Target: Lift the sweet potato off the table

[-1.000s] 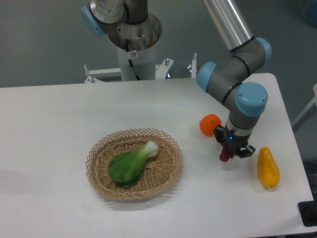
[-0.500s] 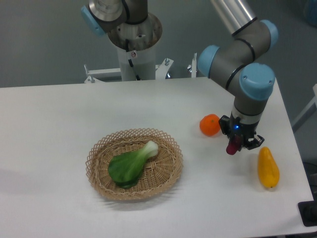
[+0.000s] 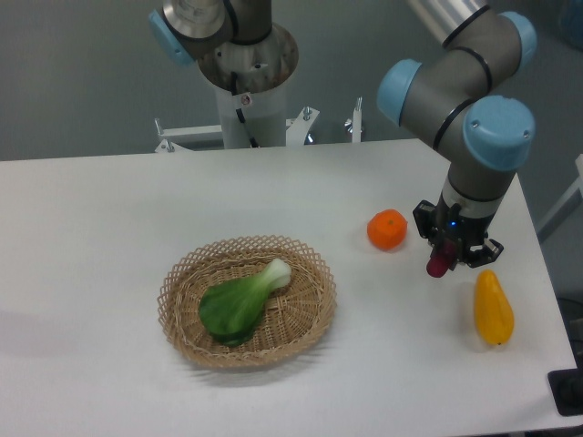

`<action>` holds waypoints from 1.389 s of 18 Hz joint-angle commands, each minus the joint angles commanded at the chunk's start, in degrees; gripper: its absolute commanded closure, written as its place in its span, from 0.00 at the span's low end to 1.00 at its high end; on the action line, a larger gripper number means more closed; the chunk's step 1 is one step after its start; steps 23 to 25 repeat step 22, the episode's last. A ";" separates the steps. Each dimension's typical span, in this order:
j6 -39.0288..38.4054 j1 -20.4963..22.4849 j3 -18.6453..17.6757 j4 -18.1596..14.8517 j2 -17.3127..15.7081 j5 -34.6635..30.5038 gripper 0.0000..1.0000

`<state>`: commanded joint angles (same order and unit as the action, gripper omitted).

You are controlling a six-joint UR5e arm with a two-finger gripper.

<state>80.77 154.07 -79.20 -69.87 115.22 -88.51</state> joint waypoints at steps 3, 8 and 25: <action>0.00 0.00 2.20 -1.84 0.26 0.09 0.90; 0.09 0.00 4.05 -2.38 0.97 0.00 0.90; 0.70 0.00 4.67 -3.52 1.06 -0.53 0.90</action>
